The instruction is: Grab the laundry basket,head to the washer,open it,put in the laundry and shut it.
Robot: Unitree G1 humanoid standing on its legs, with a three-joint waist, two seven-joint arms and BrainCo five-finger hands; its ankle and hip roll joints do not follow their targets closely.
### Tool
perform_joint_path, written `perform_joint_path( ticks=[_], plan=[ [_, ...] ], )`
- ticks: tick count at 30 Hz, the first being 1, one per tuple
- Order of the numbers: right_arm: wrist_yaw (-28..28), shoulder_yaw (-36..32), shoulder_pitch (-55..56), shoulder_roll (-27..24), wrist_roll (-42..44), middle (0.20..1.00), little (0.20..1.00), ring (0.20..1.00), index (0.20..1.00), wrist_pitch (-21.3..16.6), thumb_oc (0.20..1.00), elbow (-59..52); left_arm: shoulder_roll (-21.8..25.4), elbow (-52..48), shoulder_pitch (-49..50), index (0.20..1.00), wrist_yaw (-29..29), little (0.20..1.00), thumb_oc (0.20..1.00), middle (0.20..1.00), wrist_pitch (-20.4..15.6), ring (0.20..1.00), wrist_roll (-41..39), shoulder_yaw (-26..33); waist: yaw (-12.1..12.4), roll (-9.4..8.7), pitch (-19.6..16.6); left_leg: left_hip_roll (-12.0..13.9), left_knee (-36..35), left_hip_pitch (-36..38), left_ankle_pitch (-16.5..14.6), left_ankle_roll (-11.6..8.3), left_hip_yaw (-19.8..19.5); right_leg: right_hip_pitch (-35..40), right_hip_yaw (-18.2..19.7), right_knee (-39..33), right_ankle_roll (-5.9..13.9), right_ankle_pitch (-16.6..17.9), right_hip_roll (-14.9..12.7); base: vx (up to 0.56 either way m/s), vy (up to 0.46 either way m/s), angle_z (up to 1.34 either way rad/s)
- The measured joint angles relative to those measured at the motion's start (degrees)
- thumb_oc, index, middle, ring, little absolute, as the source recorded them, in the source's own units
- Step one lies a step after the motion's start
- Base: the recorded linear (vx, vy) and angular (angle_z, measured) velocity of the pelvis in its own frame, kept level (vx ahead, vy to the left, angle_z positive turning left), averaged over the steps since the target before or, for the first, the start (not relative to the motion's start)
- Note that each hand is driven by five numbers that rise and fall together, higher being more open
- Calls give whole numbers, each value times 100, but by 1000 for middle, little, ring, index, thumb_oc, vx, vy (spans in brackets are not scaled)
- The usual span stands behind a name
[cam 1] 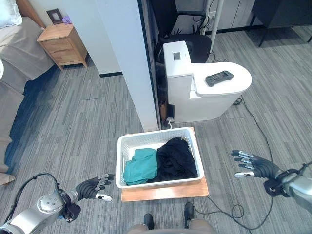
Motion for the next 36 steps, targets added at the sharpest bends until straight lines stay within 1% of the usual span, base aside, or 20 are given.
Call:
perform_joint_path(
  ticks=[1,3,4,5,6,7,8,9,11,13,14,15,17,19,21,25,29,32,34,36],
  plan=[
    [3,7,-74,4,0,1000,1000,1000,1000,1,1000,-12,-44,-4,-82,1000,-13,1000,1000,1000,-5,1000,-1,7,9,12,23,-9,-4,-25,10,-16,1,-34,1,7,4,6,-9,-38,19,-1],
    [-15,339,-441,3,-34,1000,1000,1000,1000,96,1000,152,-71,79,-330,1000,-15,1000,1000,1000,38,1000,5,-100,-8,-1,33,-17,-1,-49,18,-22,9,-76,6,30,3,10,-16,-18,10,-2],
    [-16,395,-488,6,-42,1000,1000,1000,1000,104,1000,218,-115,125,-417,1000,-15,1000,1000,1000,39,1000,6,-106,-5,-3,34,-19,-1,-50,18,-22,7,-77,4,30,7,7,-19,0,0,0],
    [-18,468,-545,24,-79,1000,1000,1000,1000,126,1000,341,-220,220,-553,1000,-12,1000,1000,1000,37,1000,23,-111,3,-6,36,-25,-1,-57,18,-22,-4,-78,-5,34,15,0,-27,-15,18,4],
    [-22,575,-676,101,-149,1000,1000,1000,1000,167,1000,566,-437,473,-730,1000,-11,1000,1000,1000,23,1000,67,-160,7,-8,37,-31,-2,-62,18,-22,-14,-78,-14,41,17,-3,-34,-16,18,6],
    [-36,700,-956,469,-351,1000,1000,1000,1000,341,1000,1223,-1328,1532,-1176,1000,62,1000,1000,1000,36,1000,290,-147,17,-10,39,-36,-2,-64,18,-22,-20,-81,-20,36,21,-6,-42,0,0,0],
    [-34,788,-1026,539,-441,1000,1000,1000,1000,391,1000,1369,-1521,1830,-1245,1000,83,1000,1000,1000,49,1000,355,-168,6,-31,52,-37,-3,-104,18,-23,-17,-125,-18,32,21,-5,-40,0,0,0],
    [-25,841,-1041,546,-522,1000,1000,1000,1000,448,1000,1386,-1607,1987,-1255,1000,85,1000,1000,1000,56,1000,469,-194,-8,-56,70,-37,-4,-143,20,-25,-9,-172,-16,39,15,2,-36,-22,12,-6],
    [-3,966,-1033,594,-844,1000,1000,1000,1000,539,1000,1419,-2003,2638,-1297,1000,96,1000,1000,1000,61,1000,704,-131,-40,-91,93,-37,-3,-157,26,-30,-11,-192,-6,34,-1,19,-32,-29,13,-5],
    [47,1040,-1044,622,-1069,1000,1000,1000,1000,568,1000,1451,-2115,2844,-1294,1000,123,1000,1000,1000,55,1000,918,-115,-87,-143,128,-41,-1,-150,27,-30,-14,-186,1,5,-4,24,-33,-46,25,-1],
    [120,1065,-1111,626,-1242,1000,1000,1000,1000,572,1000,1567,-2336,3128,-1432,1000,141,1000,1000,1000,45,1000,1030,-56,-75,-141,126,-48,1,-153,27,-30,-19,-172,-1,3,-2,22,-44,0,0,0],
    [141,1024,-1142,628,-1489,1000,1000,1000,1000,581,1000,1596,-2485,3291,-1537,1000,192,1000,1000,1000,61,1000,1192,-20,-66,-142,127,-51,-2,-162,27,-30,-21,-173,1,-21,7,29,-45,-32,24,1],
    [156,745,-1130,713,-2047,1000,1000,1000,1000,578,1000,1677,-2521,3258,-1563,1000,202,1000,1000,1000,61,1000,1433,-21,-90,-186,155,-57,-8,-184,27,-29,-11,-156,12,-149,20,86,-40,-37,35,-3],
    [164,664,-1134,850,-2244,1000,1000,1000,1000,578,1000,1839,-2628,3357,-1583,1000,210,1000,1000,1000,50,1000,1631,12,-92,-189,157,-60,-7,-196,27,-29,-11,-141,19,-205,2,135,-37,-16,39,-4],
    [123,481,-1154,1282,-2450,1000,1000,1000,1000,580,1000,2158,-3060,3804,-1612,1000,247,1000,1000,1000,32,1000,1765,216,-101,-190,158,-59,-7,-196,28,-28,-6,-145,41,-218,-8,166,-31,-4,34,-5],
    [106,474,-1151,1743,-2721,1000,1000,1000,1000,580,1000,2550,-3618,4575,-1818,1000,325,1000,1000,1000,13,1000,2059,218,-144,-202,167,-61,-7,-209,28,-27,-4,-169,65,-218,-5,174,-31,-16,17,-3],
    [75,437,-1176,2004,-2736,1000,1000,1000,1000,582,1000,2920,-3771,5051,-2215,1000,429,1000,1000,1000,-29,1000,2273,213,-145,-221,188,-55,-16,-232,25,-24,-8,-194,67,-265,31,158,-30,0,0,0],
    [7,425,-1207,2039,-2835,1000,1000,1000,1000,582,1000,2990,-3815,5065,-2328,1000,552,1000,1000,1000,-54,1000,2291,212,-146,-207,215,-54,-18,-246,15,-8,-6,-205,68,-267,37,169,-34,15,-3,0],
    [-27,421,-1262,2035,-2852,1000,1000,1000,1000,583,1000,3013,-3713,4836,-2304,1000,618,1000,1000,1000,-41,1000,2271,215,-138,-190,259,-48,-16,-246,14,-3,-14,-196,53,-268,33,174,-35,40,-12,3],
    [-25,417,-1311,2028,-2924,1000,1000,1000,1000,586,1000,3003,-3460,4306,-2196,1000,675,1000,1000,1000,17,1000,2203,214,-95,-164,309,-44,-14,-240,18,3,-41,-173,18,-272,30,174,-31,46,-13,6]
  ],
)
